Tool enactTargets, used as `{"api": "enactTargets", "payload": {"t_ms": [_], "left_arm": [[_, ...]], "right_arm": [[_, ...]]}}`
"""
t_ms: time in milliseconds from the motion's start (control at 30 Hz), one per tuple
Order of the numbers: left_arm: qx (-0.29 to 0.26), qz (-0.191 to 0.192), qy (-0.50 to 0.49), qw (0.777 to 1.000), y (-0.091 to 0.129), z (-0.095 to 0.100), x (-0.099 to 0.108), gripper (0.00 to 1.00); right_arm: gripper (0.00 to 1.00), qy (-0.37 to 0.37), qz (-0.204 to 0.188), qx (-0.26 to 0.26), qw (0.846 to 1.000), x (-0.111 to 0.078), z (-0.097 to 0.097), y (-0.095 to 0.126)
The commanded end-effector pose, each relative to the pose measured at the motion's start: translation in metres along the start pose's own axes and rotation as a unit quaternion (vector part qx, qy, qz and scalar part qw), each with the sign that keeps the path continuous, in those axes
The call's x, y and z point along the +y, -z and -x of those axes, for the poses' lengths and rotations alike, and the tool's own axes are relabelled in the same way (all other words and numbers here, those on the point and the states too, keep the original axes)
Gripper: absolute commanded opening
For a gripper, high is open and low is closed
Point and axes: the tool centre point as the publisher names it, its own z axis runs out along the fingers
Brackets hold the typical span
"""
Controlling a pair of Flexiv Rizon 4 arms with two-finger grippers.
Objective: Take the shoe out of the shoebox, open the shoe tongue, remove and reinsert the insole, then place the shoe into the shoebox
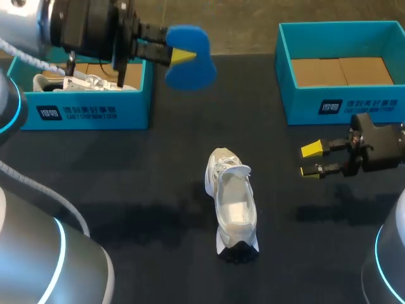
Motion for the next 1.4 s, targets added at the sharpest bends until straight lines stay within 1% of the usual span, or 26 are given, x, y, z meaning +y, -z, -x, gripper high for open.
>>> {"api": "enactTargets", "payload": {"t_ms": [33,67,100,133,533,600,633,667,700,733,767,833,867,900,1000,1133,1400], "left_arm": [[-0.078,-0.069,-0.133,0.986,0.001,-0.025,0.014,0.00],[-0.088,-0.067,-0.154,0.982,0.000,-0.027,0.018,0.00],[-0.088,-0.031,-0.194,0.977,-0.004,-0.031,0.021,0.00],[-0.066,-0.008,-0.218,0.974,-0.009,-0.032,0.024,0.00],[-0.066,-0.008,-0.218,0.974,-0.009,-0.032,0.024,0.00],[-0.057,-0.017,-0.261,0.964,-0.015,-0.045,0.025,0.00],[-0.056,-0.013,-0.273,0.960,-0.017,-0.049,0.028,0.00],[-0.060,-0.031,-0.285,0.956,-0.018,-0.051,0.031,0.00],[-0.060,-0.029,-0.307,0.949,-0.019,-0.054,0.035,0.00],[-0.058,-0.012,-0.312,0.948,-0.021,-0.055,0.040,0.00],[-0.062,-0.028,-0.325,0.943,-0.022,-0.056,0.044,0.00],[-0.067,-0.022,-0.354,0.932,-0.022,-0.060,0.049,0.00],[-0.082,-0.042,-0.371,0.924,-0.019,-0.063,0.049,0.00],[-0.084,-0.047,-0.374,0.922,-0.017,-0.064,0.050,0.00],[-0.093,-0.060,-0.406,0.907,-0.015,-0.066,0.048,0.00],[-0.109,-0.086,-0.444,0.885,-0.010,-0.071,0.049,0.00],[-0.109,-0.086,-0.444,0.885,-0.010,-0.071,0.049,0.00]], "right_arm": [[1.00,0.000,0.000,-0.001,1.000,0.000,0.000,-0.001],[1.00,0.000,0.000,-0.001,1.000,0.000,0.000,-0.001],[1.00,0.000,0.000,-0.001,1.000,0.000,0.000,-0.001],[1.00,0.000,0.000,-0.001,1.000,0.000,0.000,-0.001],[1.00,0.000,0.000,-0.001,1.000,0.000,0.000,-0.001],[1.00,0.000,0.000,-0.001,1.000,0.000,0.000,-0.001],[1.00,0.000,0.000,-0.001,1.000,0.000,0.000,-0.001],[1.00,0.000,0.000,-0.001,1.000,0.000,0.000,-0.001],[1.00,0.000,0.000,-0.001,1.000,0.000,0.000,-0.001],[1.00,0.000,0.000,-0.001,1.000,0.000,0.000,-0.001],[1.00,0.000,0.000,-0.001,1.000,0.000,0.000,-0.001],[1.00,0.000,0.000,-0.001,1.000,0.000,0.000,-0.001],[1.00,0.000,0.000,-0.001,1.000,0.000,0.000,-0.001],[1.00,0.000,0.000,-0.001,1.000,0.000,0.000,-0.001],[1.00,0.000,0.000,-0.001,1.000,0.000,0.000,-0.001],[1.00,0.000,0.000,-0.001,1.000,0.000,0.000,-0.001],[1.00,0.000,0.000,-0.001,1.000,0.000,0.000,-0.001]]}}
